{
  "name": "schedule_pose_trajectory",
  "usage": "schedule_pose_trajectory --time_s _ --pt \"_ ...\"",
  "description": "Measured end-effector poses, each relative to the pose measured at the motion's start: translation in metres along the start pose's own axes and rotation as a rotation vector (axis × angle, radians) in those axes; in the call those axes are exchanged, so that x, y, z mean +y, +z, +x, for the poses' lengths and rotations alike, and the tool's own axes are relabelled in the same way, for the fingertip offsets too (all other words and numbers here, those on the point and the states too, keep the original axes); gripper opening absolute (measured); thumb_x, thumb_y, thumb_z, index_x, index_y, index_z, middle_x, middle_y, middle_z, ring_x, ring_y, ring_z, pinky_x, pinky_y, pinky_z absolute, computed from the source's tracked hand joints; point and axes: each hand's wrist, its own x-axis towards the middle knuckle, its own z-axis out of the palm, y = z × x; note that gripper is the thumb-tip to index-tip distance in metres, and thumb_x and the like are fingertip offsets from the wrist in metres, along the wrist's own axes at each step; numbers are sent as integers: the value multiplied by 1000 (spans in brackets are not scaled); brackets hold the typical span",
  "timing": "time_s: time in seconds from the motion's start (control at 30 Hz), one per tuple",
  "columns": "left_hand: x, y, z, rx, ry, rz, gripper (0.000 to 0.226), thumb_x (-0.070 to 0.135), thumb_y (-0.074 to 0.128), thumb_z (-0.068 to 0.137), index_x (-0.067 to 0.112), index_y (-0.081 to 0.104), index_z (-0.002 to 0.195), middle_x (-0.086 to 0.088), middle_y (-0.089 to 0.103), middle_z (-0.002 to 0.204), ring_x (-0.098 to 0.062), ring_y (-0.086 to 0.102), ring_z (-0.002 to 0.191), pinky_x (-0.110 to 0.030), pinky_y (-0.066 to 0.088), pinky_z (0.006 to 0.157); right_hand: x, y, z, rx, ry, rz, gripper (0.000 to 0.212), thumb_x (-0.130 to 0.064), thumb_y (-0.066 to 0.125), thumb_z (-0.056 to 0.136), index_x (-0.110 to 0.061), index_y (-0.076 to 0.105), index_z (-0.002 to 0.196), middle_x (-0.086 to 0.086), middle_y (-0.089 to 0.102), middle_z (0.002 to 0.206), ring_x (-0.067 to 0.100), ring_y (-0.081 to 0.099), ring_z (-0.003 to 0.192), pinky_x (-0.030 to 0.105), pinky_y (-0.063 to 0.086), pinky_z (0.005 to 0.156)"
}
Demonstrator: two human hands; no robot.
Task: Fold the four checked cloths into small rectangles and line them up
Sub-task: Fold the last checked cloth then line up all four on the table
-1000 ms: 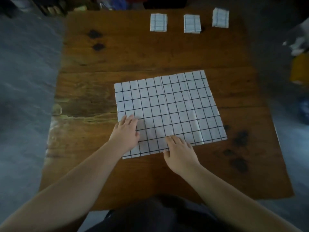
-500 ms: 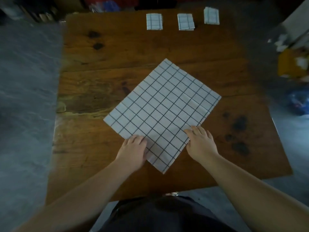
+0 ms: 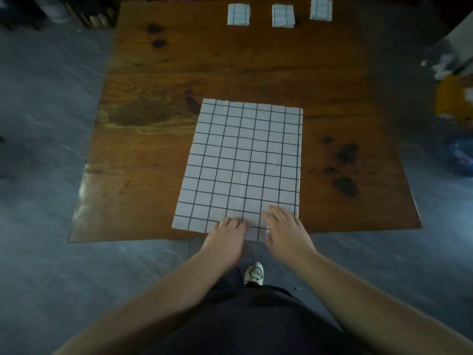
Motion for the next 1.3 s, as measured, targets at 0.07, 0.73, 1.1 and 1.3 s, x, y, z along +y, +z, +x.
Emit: schedule_pose_trajectory --time_s 0.07,0.73,1.1,1.3 --pt "13 6 -2 0 27 -32 68 17 57 94 19 29 156 -2 32 160 -25 29 146 -43 27 120 7 10 -14 -2 -8 -7 64 -28 47 101 -20 22 160 4 17 169 23 9 158 43 12 128" --pt "-59 34 -30 205 -99 119 61 10 65 90 19 44 146 1 41 154 -23 36 143 -42 31 118 53 46 -26 154 -83 -188 64 -13 65 89 -22 43 149 2 41 157 24 38 145 44 31 120" --pt "-52 -2 -60 427 -144 -65 14 20 58 98 25 66 107 11 69 103 -17 62 98 -36 44 88 44 -11 -54 369 38 -1 19 -23 49 101 -26 66 108 -10 71 100 15 65 95 40 44 101" --pt "-50 -59 -57 595 -174 -138 15 15 64 96 18 70 108 5 73 105 -22 65 98 -33 40 86 28 -68 -51 563 21 47 16 -18 54 100 -21 69 107 -7 69 101 18 63 96 41 46 96"
